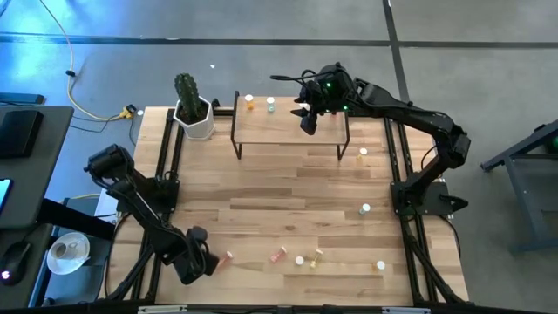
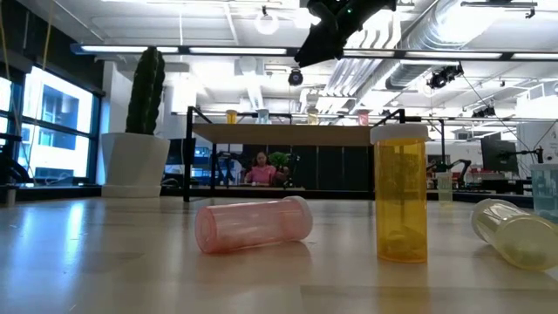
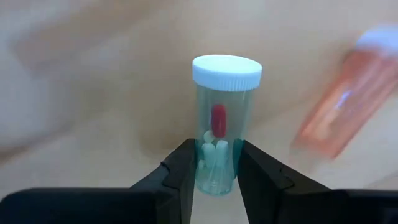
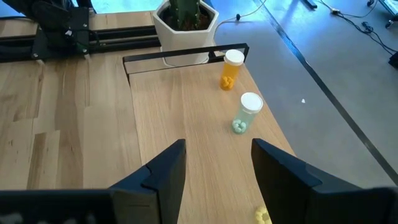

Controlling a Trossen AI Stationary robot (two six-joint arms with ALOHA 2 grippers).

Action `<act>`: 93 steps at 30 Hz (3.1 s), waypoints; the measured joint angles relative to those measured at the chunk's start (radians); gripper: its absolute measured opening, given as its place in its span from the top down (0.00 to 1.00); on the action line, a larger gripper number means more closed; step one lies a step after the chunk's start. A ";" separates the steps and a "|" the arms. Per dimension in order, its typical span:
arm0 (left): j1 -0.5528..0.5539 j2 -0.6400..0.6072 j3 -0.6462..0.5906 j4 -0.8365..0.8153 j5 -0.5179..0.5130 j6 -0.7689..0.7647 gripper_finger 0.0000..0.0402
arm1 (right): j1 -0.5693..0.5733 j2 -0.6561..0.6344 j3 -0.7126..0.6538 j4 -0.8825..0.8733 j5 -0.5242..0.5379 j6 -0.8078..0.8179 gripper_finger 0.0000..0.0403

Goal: Pick and place medicine bottles onto shelf by color
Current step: Put the bottom blue pill bottle on the shelf

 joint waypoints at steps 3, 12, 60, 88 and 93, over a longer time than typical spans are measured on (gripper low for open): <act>0.011 -0.029 0.000 -0.030 -0.086 0.016 0.77 | 0.000 0.000 0.000 0.000 -0.002 0.000 0.57; 0.078 -0.151 0.000 -0.216 -0.446 0.137 0.77 | 0.000 0.000 0.000 0.000 -0.108 -0.060 0.57; 0.898 -0.466 0.001 0.487 -0.195 2.078 0.77 | 0.260 0.098 0.000 0.242 -0.439 -0.206 0.54; 0.962 -0.466 0.001 0.588 -0.118 2.142 0.77 | 0.268 0.140 0.000 0.314 -0.349 -0.146 0.63; 0.962 -0.466 0.001 0.591 -0.121 2.142 0.77 | 0.268 0.140 0.000 0.311 -0.350 -0.145 0.71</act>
